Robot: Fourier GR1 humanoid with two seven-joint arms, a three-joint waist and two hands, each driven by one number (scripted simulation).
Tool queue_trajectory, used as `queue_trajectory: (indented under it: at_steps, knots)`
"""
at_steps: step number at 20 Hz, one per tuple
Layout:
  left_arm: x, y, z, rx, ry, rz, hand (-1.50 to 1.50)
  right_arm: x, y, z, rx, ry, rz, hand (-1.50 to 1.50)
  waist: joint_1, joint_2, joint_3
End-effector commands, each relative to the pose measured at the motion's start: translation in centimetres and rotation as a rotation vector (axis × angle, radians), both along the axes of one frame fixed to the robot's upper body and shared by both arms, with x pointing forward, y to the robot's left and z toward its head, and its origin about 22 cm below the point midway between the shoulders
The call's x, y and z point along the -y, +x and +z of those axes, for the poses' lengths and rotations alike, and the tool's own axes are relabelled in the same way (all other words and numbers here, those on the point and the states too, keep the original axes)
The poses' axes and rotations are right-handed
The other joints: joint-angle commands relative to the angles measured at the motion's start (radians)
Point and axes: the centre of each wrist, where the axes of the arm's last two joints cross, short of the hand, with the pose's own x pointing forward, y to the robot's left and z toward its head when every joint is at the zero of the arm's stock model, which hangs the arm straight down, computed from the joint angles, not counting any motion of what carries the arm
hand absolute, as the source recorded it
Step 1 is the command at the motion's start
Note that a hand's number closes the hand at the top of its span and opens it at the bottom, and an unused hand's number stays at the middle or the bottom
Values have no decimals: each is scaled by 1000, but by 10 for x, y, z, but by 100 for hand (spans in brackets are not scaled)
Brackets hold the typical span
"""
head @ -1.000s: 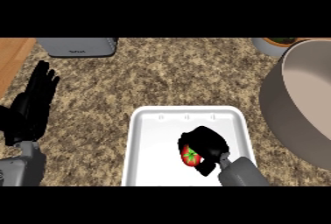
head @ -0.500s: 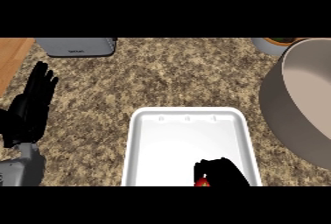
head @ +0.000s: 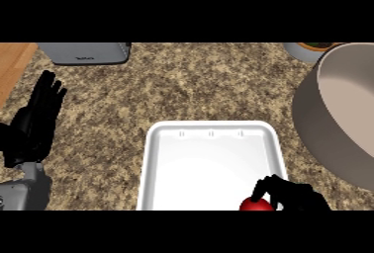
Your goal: Pick the tomato from the tray and place it in the pot
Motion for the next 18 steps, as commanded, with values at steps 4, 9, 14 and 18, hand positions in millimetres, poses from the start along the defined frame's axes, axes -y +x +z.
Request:
queue_trajectory:
  at_steps: [4,9,14,18]
  knots:
    - [4,-1,6,14,-2,-5,0,41,-17,52,250,74,-222,150,24,7,1]
    - [6,4,8,7,-1,-23,0,71,-15,64,274,98,-300,150,21,7,1]
    - [6,-1,6,28,8,-19,0,96,15,58,269,184,-339,150,26,7,2]
    - [3,4,3,7,-10,-30,0,139,47,66,257,207,-381,150,30,9,1]
